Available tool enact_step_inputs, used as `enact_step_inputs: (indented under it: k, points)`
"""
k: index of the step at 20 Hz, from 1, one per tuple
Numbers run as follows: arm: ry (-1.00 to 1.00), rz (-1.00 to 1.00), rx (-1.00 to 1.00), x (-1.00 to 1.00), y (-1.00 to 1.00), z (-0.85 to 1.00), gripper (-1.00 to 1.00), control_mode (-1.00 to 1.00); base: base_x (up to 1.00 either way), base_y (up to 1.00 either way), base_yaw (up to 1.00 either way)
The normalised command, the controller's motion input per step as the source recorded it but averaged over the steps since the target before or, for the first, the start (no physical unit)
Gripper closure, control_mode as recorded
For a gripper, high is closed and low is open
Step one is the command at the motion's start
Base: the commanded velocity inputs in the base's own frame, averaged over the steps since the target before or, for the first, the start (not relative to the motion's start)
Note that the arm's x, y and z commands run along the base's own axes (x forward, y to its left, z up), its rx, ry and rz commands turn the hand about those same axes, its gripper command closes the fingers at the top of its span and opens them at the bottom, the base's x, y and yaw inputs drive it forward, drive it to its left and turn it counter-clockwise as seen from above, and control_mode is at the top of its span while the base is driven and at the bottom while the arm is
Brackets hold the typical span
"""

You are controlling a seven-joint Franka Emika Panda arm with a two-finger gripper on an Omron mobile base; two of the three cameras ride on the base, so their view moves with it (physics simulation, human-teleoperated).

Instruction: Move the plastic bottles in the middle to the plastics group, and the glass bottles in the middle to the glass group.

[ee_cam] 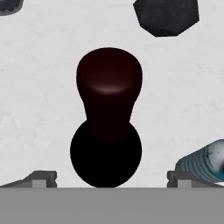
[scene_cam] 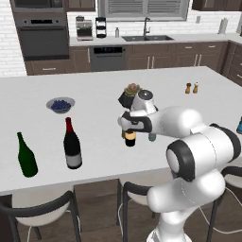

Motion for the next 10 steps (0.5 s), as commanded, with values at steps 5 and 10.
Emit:
enact_step_inputs:
  k: [5, 10]
  points:
    - [-0.01, 0.00, 0.00, 0.07, 0.00, -0.06, -1.00, -1.00, 0.00, 0.00, 0.00]
    - [0.00, 0.00, 0.00, 0.00, 0.00, -0.09, -1.00, -1.00, 0.00, 0.00, 0.00]
